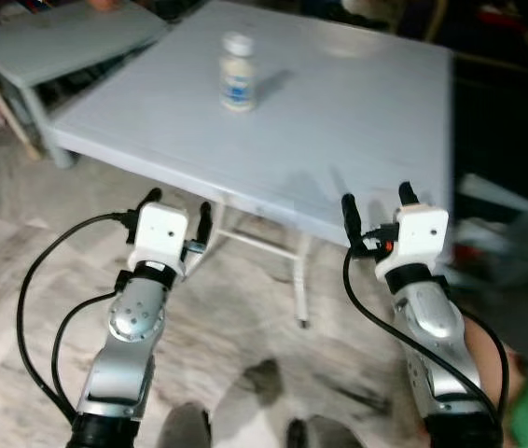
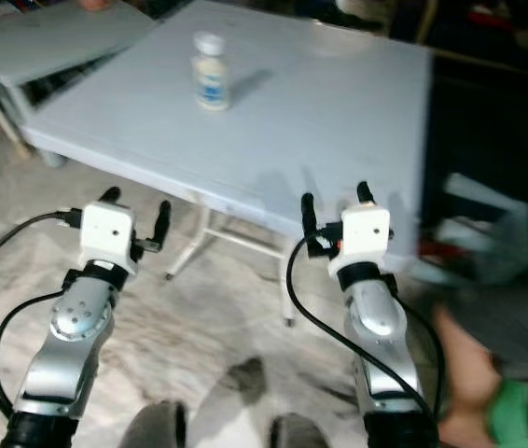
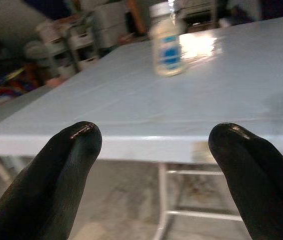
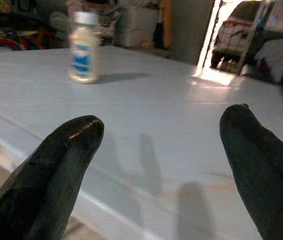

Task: Restocking fridge

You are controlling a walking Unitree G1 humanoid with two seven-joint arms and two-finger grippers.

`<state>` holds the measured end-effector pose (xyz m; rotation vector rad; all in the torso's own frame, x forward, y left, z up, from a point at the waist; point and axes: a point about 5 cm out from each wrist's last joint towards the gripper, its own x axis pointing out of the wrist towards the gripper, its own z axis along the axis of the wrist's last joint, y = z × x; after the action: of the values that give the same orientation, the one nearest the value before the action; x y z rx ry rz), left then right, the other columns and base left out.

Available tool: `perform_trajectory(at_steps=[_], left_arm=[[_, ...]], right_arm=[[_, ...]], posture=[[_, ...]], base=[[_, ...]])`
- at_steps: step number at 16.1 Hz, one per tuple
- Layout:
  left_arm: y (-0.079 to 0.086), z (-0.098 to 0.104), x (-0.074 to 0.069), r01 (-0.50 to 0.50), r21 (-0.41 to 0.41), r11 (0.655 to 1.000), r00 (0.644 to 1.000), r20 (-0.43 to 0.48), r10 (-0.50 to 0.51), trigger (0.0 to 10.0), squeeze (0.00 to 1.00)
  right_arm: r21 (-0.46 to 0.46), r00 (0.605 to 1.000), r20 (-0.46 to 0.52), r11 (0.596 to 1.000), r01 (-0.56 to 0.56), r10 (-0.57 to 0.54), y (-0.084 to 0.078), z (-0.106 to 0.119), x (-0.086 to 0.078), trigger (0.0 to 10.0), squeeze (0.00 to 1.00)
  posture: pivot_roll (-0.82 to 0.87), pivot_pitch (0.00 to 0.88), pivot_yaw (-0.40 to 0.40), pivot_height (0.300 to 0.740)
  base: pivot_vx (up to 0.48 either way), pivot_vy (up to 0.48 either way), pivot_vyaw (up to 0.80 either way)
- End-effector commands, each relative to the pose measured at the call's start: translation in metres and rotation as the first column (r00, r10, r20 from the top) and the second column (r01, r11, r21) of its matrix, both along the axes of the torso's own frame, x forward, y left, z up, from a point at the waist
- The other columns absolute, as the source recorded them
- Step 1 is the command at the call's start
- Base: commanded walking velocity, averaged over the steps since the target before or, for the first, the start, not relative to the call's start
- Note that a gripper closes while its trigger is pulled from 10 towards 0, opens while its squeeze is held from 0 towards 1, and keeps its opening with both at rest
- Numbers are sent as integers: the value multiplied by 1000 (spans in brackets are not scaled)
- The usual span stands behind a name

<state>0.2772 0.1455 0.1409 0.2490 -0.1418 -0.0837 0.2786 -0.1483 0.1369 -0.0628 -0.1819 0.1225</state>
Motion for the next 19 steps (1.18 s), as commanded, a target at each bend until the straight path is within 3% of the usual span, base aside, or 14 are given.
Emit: perform_trajectory(at_steps=[1,4,6,11,19], left_arm=[[8,3,-1,-59,-11,998,998,14,59,10000,0],[31,-8,-10,-153,-31,988,988,-15,153,10000,0],[37,-11,-12,-179,-50,983,984,-25,178,10000,0],[18,-6,-3,-92,-56,994,996,-3,92,10000,0],[13,-10,-8,-57,-77,995,998,-24,55,10000,0]], right_arm=[[3,999,39,1000,9,-9,-2,8,-6,10000,0],[3,997,12,998,70,-70,-16,-1,-29,10000,0],[5,991,-4,991,136,-136,-26,-7,-40,10000,0],[23,992,30,992,122,-123,-18,1,-29,10000,0],[8,995,32,996,92,-93,-16,2,-24,10000,0]], posture=[[39,146,-52,740],[28,122,-42,740],[23,102,-30,740],[25,76,-19,740],[29,99,-26,740]], base=[[360,319,0],[360,315,0],[358,321,0],[359,318,0],[476,0,0]])
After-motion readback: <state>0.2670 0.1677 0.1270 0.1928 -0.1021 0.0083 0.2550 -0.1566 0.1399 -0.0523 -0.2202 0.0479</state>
